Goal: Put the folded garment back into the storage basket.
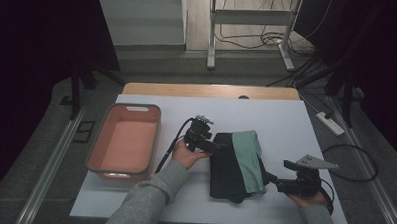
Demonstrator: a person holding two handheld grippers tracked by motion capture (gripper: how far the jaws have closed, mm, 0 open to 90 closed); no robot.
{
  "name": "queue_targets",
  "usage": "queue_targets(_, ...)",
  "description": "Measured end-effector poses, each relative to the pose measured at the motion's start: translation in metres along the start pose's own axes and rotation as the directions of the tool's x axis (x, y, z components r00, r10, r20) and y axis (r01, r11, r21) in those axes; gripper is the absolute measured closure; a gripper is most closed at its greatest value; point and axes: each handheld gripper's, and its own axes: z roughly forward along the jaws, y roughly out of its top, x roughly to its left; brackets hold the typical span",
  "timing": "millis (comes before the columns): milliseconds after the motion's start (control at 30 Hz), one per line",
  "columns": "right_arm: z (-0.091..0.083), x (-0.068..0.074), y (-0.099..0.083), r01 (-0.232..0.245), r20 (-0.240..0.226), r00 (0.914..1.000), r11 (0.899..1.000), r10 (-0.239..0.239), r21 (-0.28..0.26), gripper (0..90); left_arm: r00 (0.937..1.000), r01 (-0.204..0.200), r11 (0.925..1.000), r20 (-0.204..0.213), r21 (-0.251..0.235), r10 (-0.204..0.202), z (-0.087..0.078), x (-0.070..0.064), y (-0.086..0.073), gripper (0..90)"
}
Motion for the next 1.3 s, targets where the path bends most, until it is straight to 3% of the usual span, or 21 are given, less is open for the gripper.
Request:
queue_targets(533, 0.0, 0.0, 0.0, 0.0, 0.0, 1.0, 1.0, 0.0, 0.001, 14.4, 0.9985, 0.052, 0.9979, -0.019, 0.039, -0.051, 0.015, 0.011, 0.005, 12.4)
queue_targets(767, 0.0, 0.0, 0.0, -0.002, 0.001, 1.0, 1.0, 0.002, 0.003, 14.4, 0.9981, 0.061, 0.9977, -0.012, 0.031, -0.061, 0.019, 0.011, 0.007, 12.2)
queue_targets(1300, 0.0, 0.0, 0.0, 0.001, 0.005, 1.0, 1.0, -0.001, -0.003, 14.8, 0.9973, 0.044, 0.9932, -0.063, 0.108, -0.038, 0.034, 0.007, 0.01, 8.8)
